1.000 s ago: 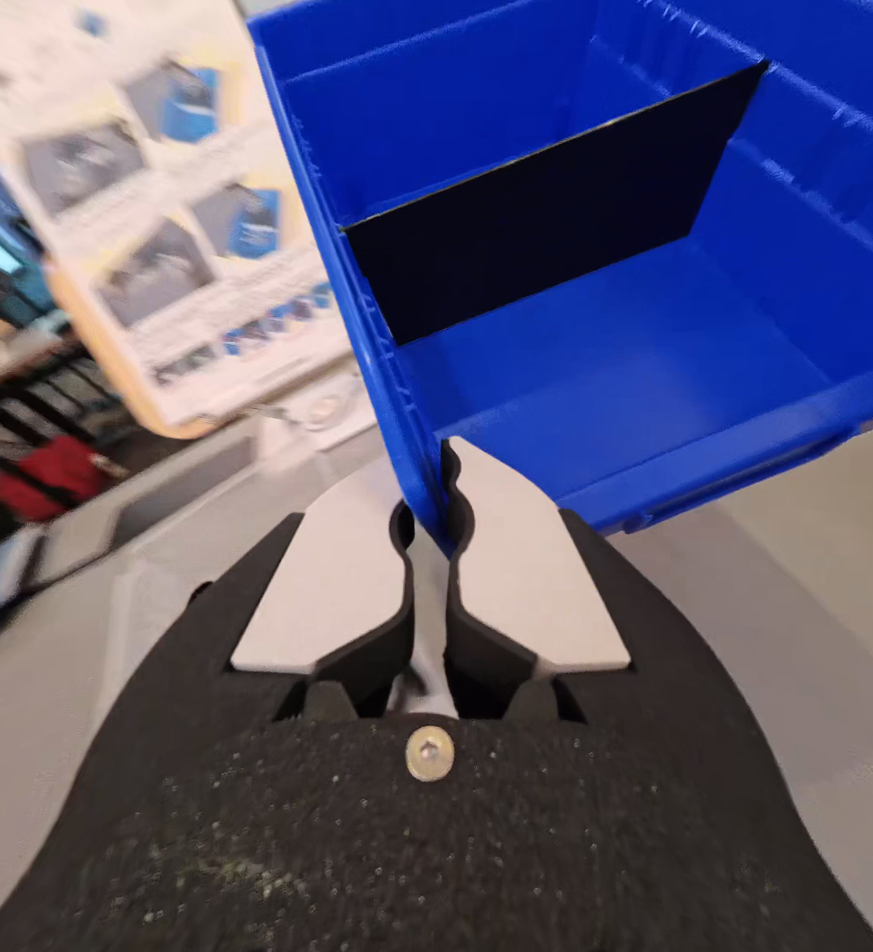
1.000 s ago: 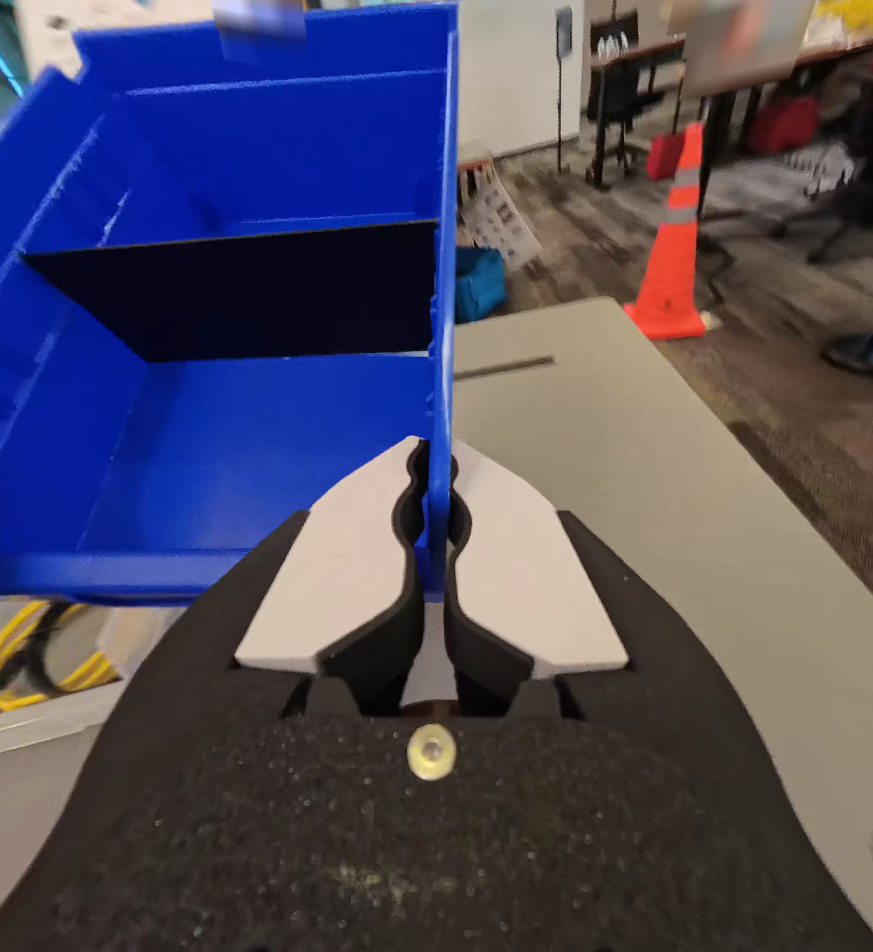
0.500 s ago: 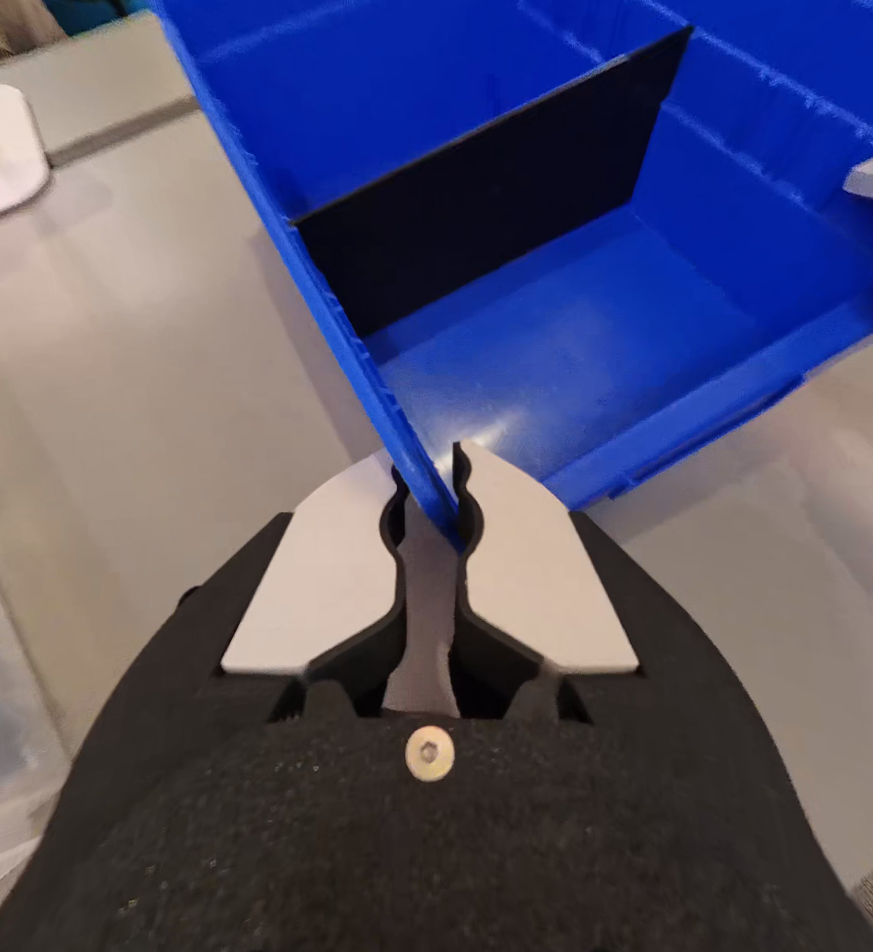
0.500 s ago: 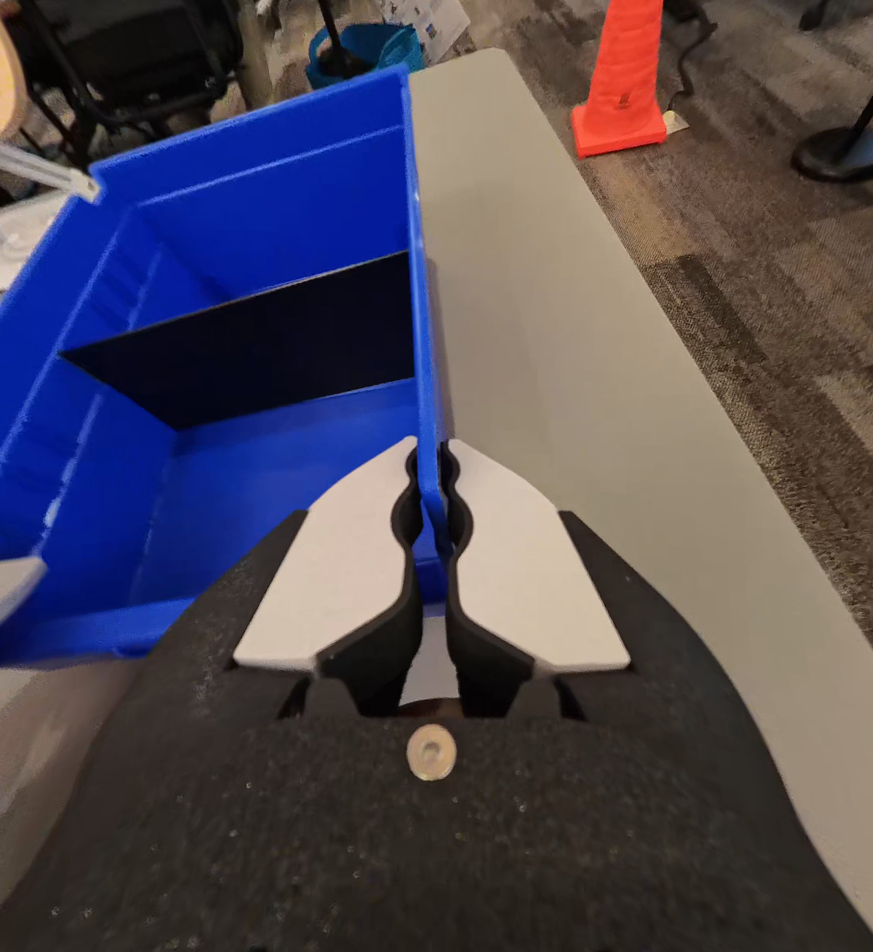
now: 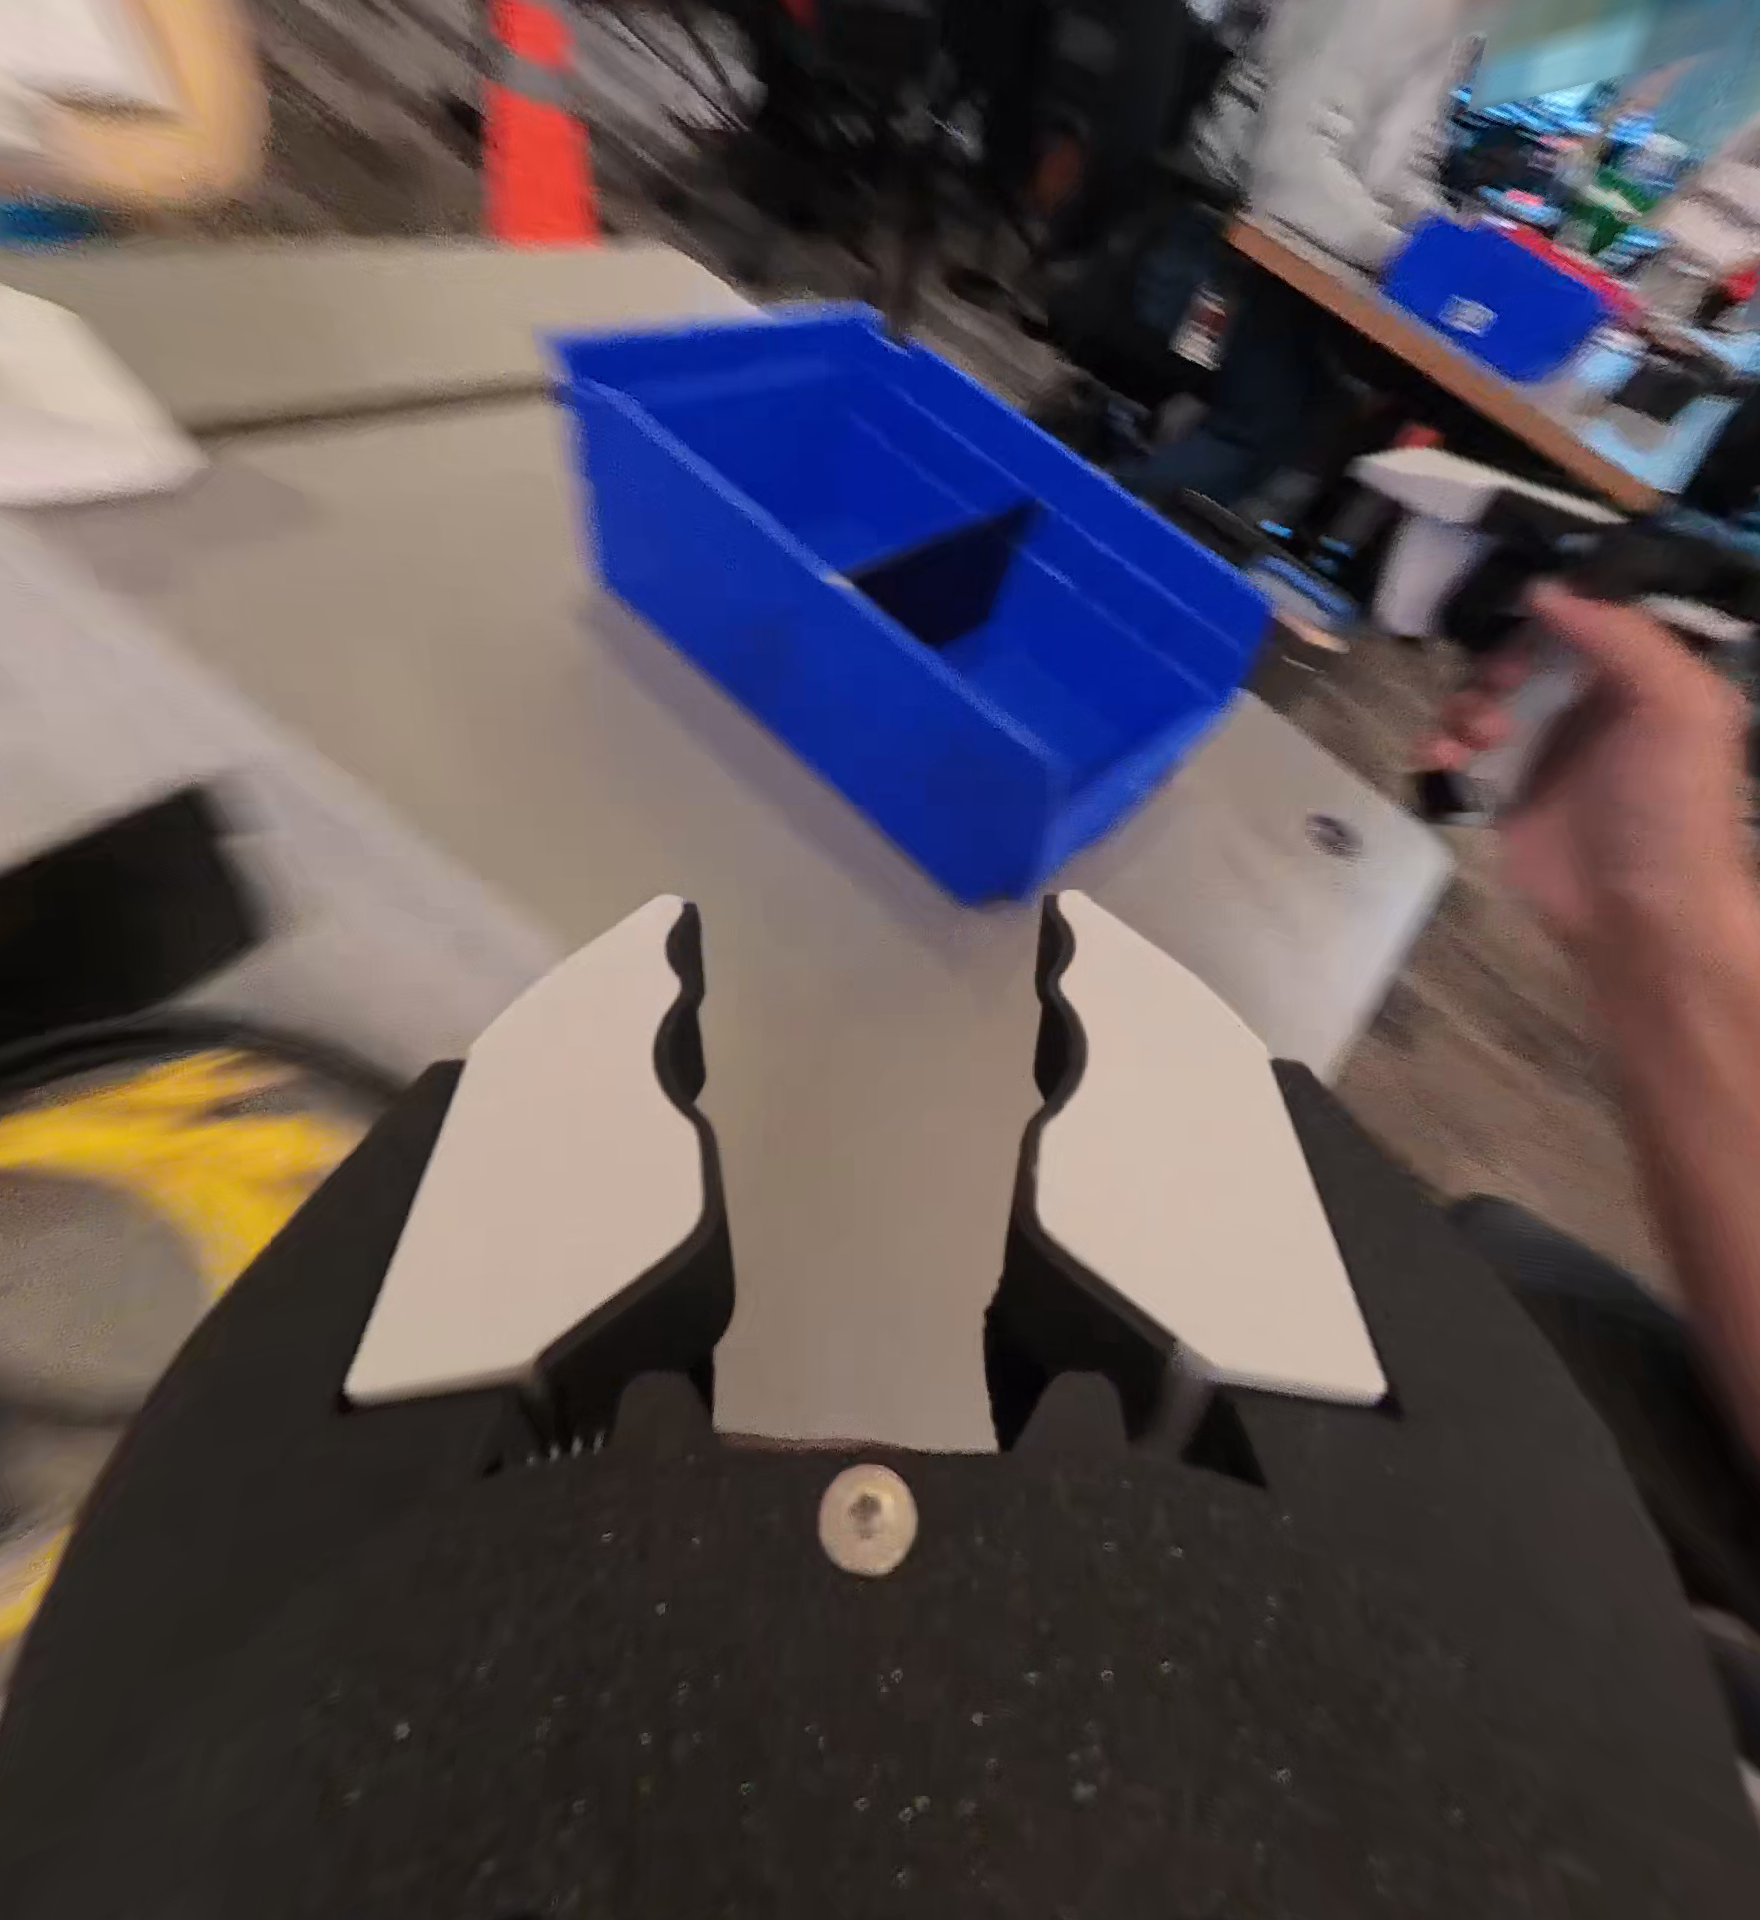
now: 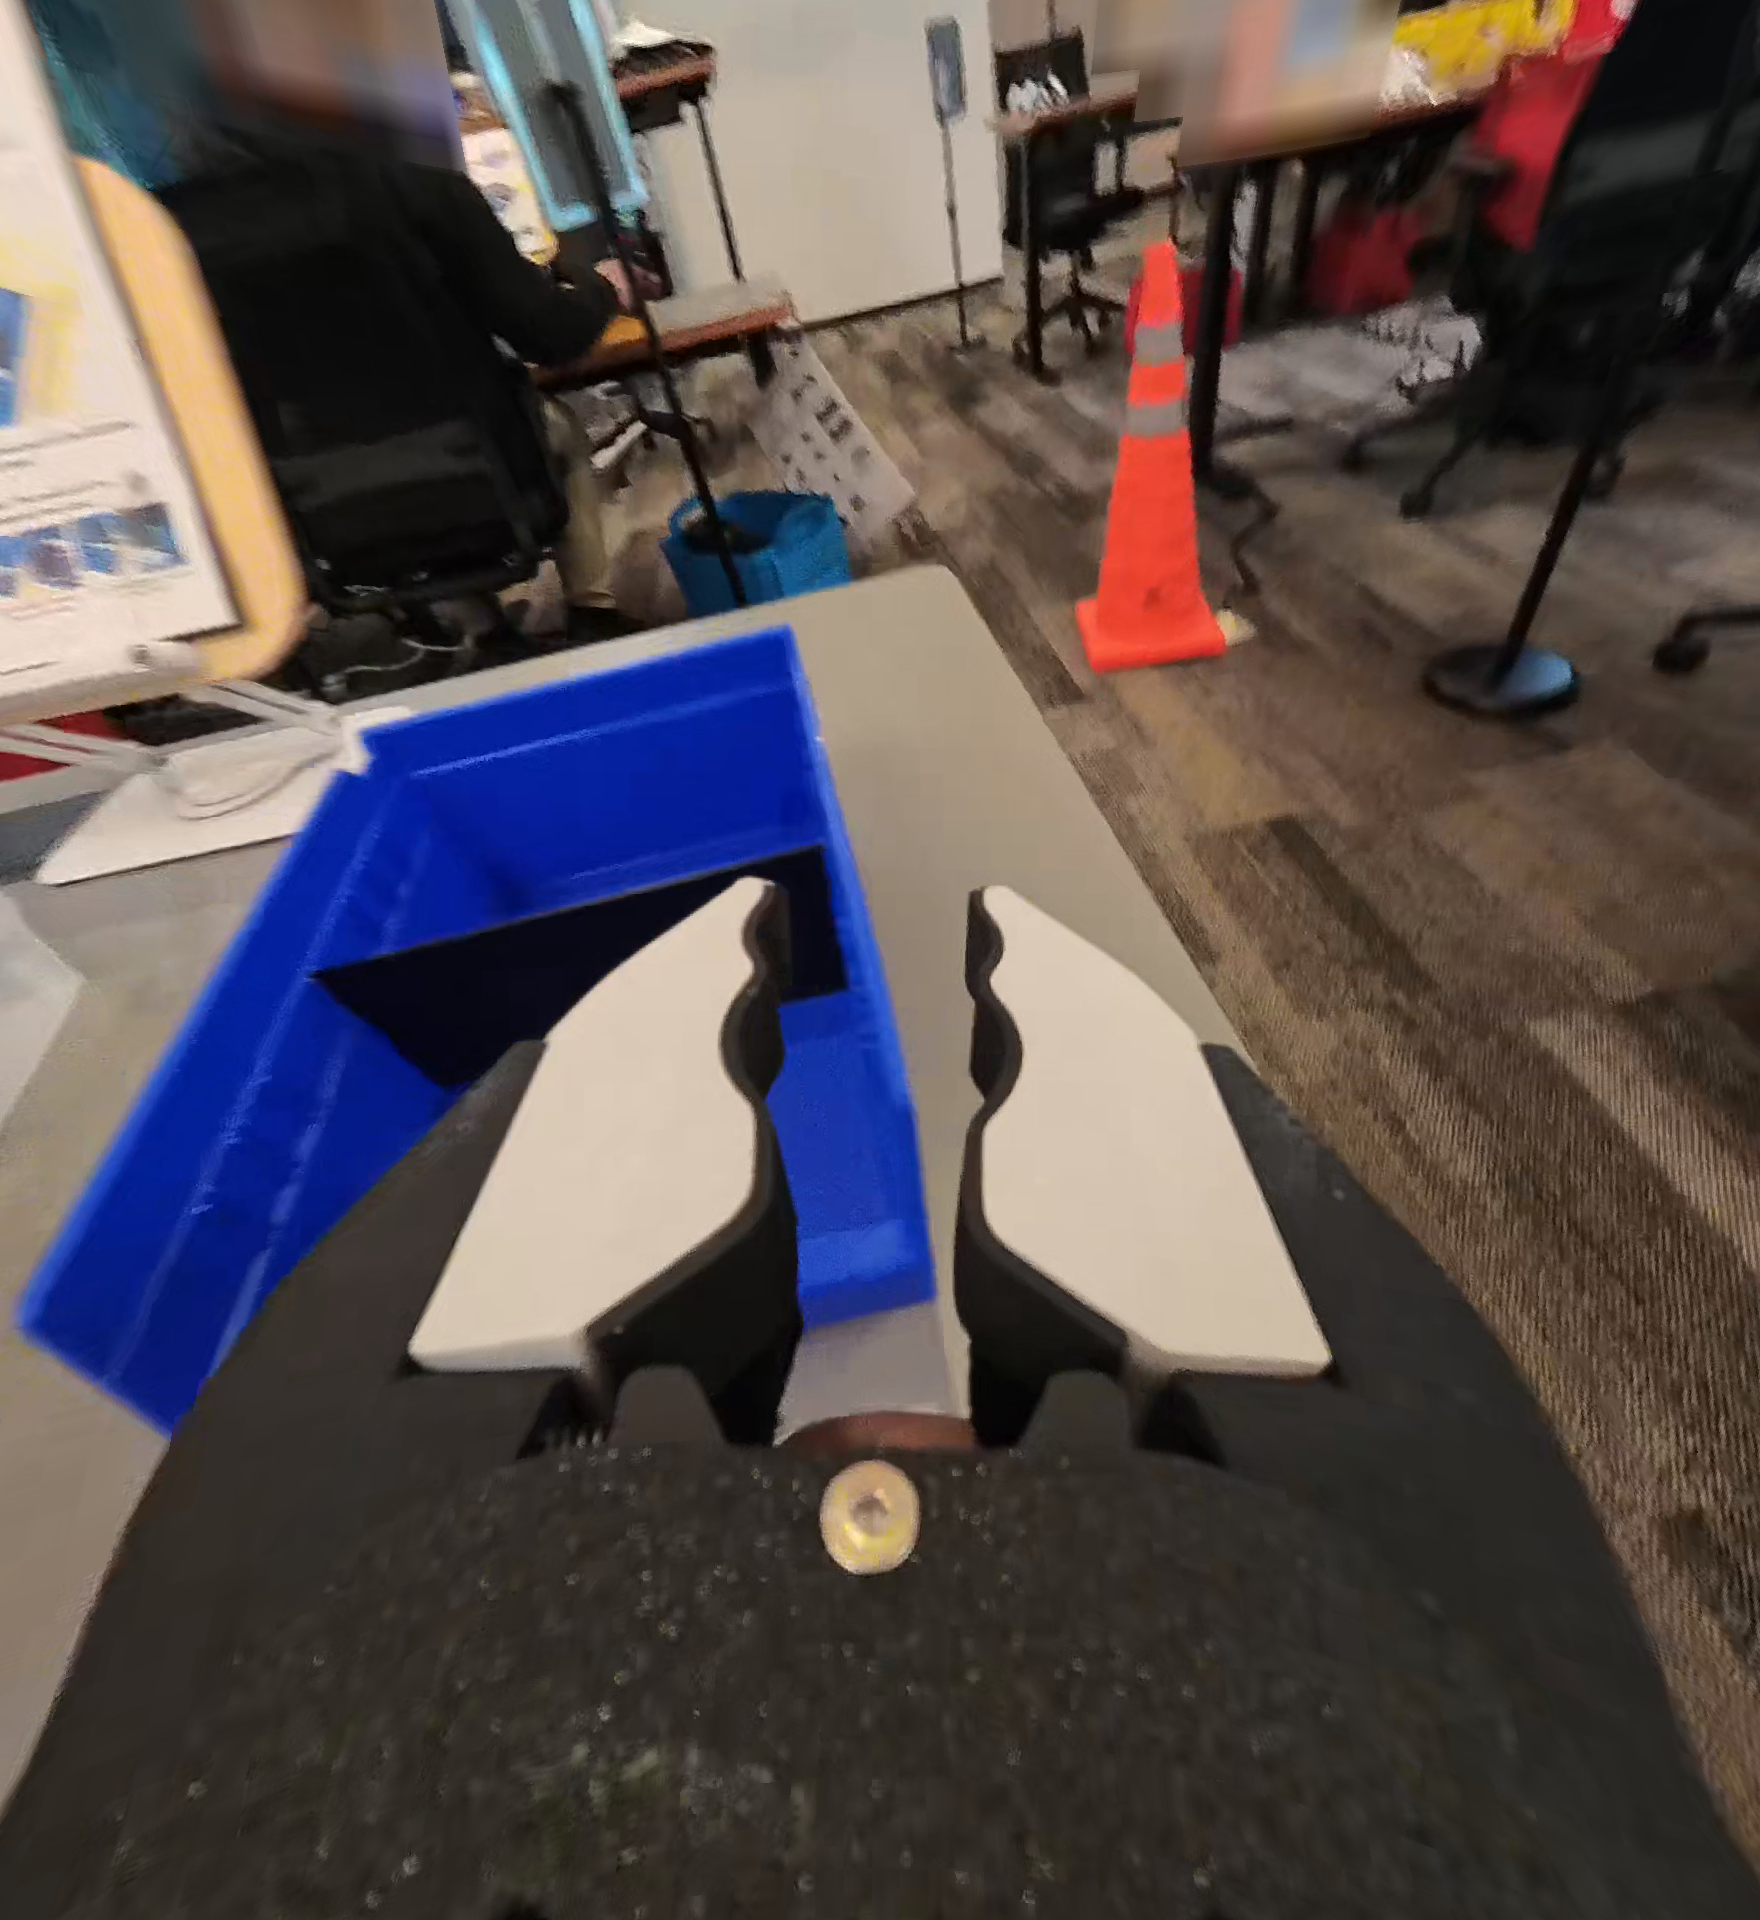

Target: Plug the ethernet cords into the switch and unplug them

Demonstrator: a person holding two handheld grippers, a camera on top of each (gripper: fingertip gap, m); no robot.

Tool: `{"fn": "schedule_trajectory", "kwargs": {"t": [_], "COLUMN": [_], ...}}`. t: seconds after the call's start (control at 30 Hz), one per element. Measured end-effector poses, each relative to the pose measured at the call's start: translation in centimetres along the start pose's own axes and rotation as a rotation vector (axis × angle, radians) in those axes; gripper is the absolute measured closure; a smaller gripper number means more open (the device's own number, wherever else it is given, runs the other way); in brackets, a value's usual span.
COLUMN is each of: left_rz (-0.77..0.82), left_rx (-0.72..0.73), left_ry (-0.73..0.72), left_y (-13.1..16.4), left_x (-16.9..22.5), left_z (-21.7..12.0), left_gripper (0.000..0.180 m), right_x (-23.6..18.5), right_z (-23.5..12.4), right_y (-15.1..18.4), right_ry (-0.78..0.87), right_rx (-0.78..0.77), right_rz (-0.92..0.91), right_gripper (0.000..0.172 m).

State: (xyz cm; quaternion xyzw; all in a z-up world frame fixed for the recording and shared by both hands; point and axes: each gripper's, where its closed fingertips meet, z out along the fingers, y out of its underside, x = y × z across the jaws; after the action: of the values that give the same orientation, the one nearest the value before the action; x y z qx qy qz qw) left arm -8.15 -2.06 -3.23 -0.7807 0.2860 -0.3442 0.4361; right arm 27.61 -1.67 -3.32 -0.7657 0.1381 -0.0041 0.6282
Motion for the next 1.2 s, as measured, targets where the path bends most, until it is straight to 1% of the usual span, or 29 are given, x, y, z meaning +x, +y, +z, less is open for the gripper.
{"fn": "schedule_trajectory", "kwargs": {"t": [0.07,0.13,0.2,0.23,0.27,0.3,0.33,0.37,0.4,0.47,0.53,0.6,0.63,0.67,0.7,0.73,0.77,0.8,0.87,0.97,1.1,1.17,1.2], "left_rz": [0.020,-0.017,-0.052,-0.052,-0.056,-0.056,-0.059,-0.064,-0.062,-0.058,-0.077,-0.075,-0.069,-0.060,-0.051,-0.038,-0.026,-0.032,-0.049,-0.064,0.026,0.071,0.069], "left_rx": [0.058,0.109,0.145,0.150,0.130,0.089,0.035,0.001,-0.006,-0.018,-0.084,-0.139,-0.140,-0.143,-0.151,-0.152,-0.135,-0.132,-0.124,-0.068,0.016,0.011,0.001], "left_ry": [-0.149,-0.251,-0.448,-0.552,-0.627,-0.646,-0.640,-0.641,-0.657,-0.625,-0.610,-0.617,-0.620,-0.639,-0.656,-0.680,-0.687,-0.694,-0.715,-0.747,-0.830,-0.846,-0.860], "left_y": [-0.2,0.1,1.0,1.9,3.1,4.4,5.8,6.9,7.5,8.4,9.6,10.2,10.1,10.0,9.9,9.6,9.3,9.3,9.3,8.2,6.6,6.8,7.2], "left_x": [-4.4,-8.0,-13.1,-15.5,-17.5,-18.7,-19.3,-19.7,-20.0,-19.9,-20.1,-20.5,-20.6,-20.8,-21.0,-21.3,-21.5,-21.8,-22.7,-24.3,-27.6,-29.6,-30.8], "left_z": [-5.5,-10.7,-14.9,-16.4,-17.2,-16.9,-16.2,-15.5,-15.0,-13.3,-11.6,-10.3,-9.9,-9.8,-9.9,-10.3,-10.7,-11.0,-12.0,-14.6,-20.0,-22.6,-23.8], "left_gripper": [0.115,0.113,0.114,0.112,0.109,0.104,0.102,0.101,0.102,0.109,0.115,0.134,0.144,0.146,0.149,0.163,0.171,0.172,0.175,0.176,0.177,0.176,0.176], "right_x": [-3.2,-8.4,-15.5,-19.3,-23.4,-27.4,-30.7,-32.7,-34.1,-36.2,-37.2,-37.4,-37.5,-37.8,-38.4,-38.2,-38.0,-38.2,-39.3,-42.0,-47.7,-50.8,-52.5], "right_z": [-0.9,-1.7,-2.4,-2.7,-3.2,-3.8,-4.0,-3.7,-3.1,-2.1,-0.9,0.2,0.6,0.7,0.5,0.8,1.0,0.9,0.5,-0.4,-1.7,-2.3,-2.7], "right_y": [-1.6,-2.4,-1.2,0.3,2.3,4.6,6.8,9.1,10.9,12.9,14.5,15.8,16.1,16.2,16.2,16.2,16.2,16.2,16.0,15.7,16.2,16.9,17.2], "right_ry": [-0.053,-0.172,-0.355,-0.456,-0.574,-0.691,-0.755,-0.754,-0.727,-0.703,-0.659,-0.583,-0.558,-0.556,-0.574,-0.525,-0.480,-0.459,-0.427,-0.416,-0.476,-0.498,-0.509], "right_rx": [0.030,0.057,0.034,-0.014,-0.075,-0.130,-0.180,-0.233,-0.272,-0.288,-0.315,-0.347,-0.342,-0.333,-0.333,-0.332,-0.324,-0.321,-0.294,-0.244,-0.217,-0.221,-0.224], "right_rz": [-0.079,-0.154,-0.192,-0.180,-0.150,-0.124,-0.103,-0.108,-0.112,-0.079,-0.082,-0.122,-0.142,-0.162,-0.177,-0.184,-0.227,-0.277,-0.319,-0.312,-0.288,-0.303,-0.313], "right_gripper": [0.138,0.131,0.126,0.125,0.124,0.119,0.112,0.109,0.109,0.095,0.093,0.097,0.104,0.126,0.160,0.164,0.166,0.166,0.166,0.166,0.165,0.164,0.164]}}
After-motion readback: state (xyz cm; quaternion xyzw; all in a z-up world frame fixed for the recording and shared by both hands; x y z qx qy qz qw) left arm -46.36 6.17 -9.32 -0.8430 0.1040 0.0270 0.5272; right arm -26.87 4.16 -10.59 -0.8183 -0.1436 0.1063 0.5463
